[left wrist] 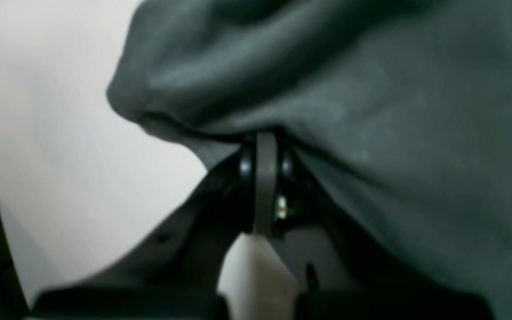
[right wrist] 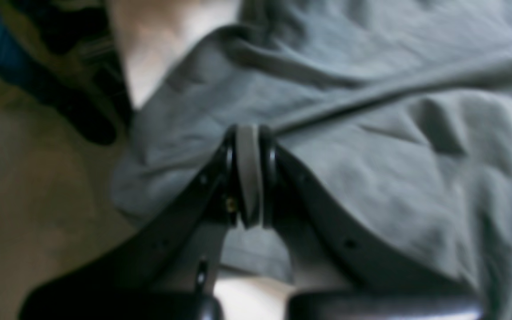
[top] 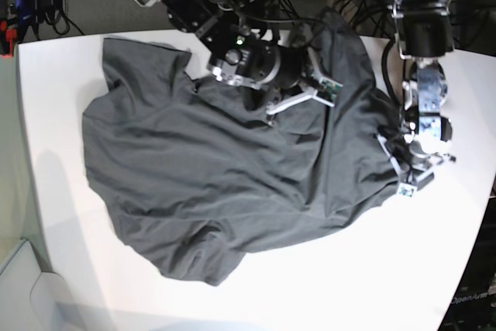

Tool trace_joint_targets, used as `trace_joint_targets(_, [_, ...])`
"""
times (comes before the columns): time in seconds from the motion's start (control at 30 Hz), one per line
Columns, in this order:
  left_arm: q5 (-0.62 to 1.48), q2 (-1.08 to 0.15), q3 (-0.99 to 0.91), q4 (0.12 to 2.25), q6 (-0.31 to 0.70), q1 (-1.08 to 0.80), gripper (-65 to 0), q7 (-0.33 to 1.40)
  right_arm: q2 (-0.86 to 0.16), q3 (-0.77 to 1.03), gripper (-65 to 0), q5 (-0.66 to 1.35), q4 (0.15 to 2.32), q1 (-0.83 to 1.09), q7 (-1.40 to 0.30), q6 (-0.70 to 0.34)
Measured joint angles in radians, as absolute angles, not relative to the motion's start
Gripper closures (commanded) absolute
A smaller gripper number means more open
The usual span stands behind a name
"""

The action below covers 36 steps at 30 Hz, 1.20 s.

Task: Layout the t-shirt on the table in an organized manner, then fold the t-shirt properly

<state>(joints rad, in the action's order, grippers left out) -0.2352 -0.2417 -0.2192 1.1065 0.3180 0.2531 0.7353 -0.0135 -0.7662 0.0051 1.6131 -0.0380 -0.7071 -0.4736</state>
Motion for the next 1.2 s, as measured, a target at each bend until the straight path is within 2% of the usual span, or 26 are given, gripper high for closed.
trace_joint_targets(0.33, [-0.233, -0.276, -0.208, 0.588, 0.315, 0.545, -0.4, 0.38, -0.025, -0.467, 0.0, 0.007, 1.618, -0.041, -0.706, -0.473])
trace_joint_targets(0.53, [-0.244, -0.338, -0.141, 0.413, 0.32, 0.653, -0.4, 0.286, -0.044, -0.366, 0.0, 0.005, 1.617, -0.04, -0.71, -0.47])
trace_joint_targets(0.8, [-0.235, -0.347, -0.09, 0.435, 0.323, 0.753, -0.4, 0.289, -0.049, -0.343, 0.0, 0.006, 1.615, -0.037, -0.707, -0.47])
trace_joint_targets(1.07, [-0.153, -0.328, -0.174, 0.796, 0.318, 0.635, -0.4, 0.714, -0.053, -0.343, 0.0, 0.006, 1.612, -0.035, -0.709, -0.47])
trace_joint_targets(1.2, [-0.138, -0.256, -0.173, 0.917, 0.321, 0.474, -0.4, 0.758, -0.071, -0.351, 0.0, 0.007, 1.612, -0.038, -0.702, -0.471])
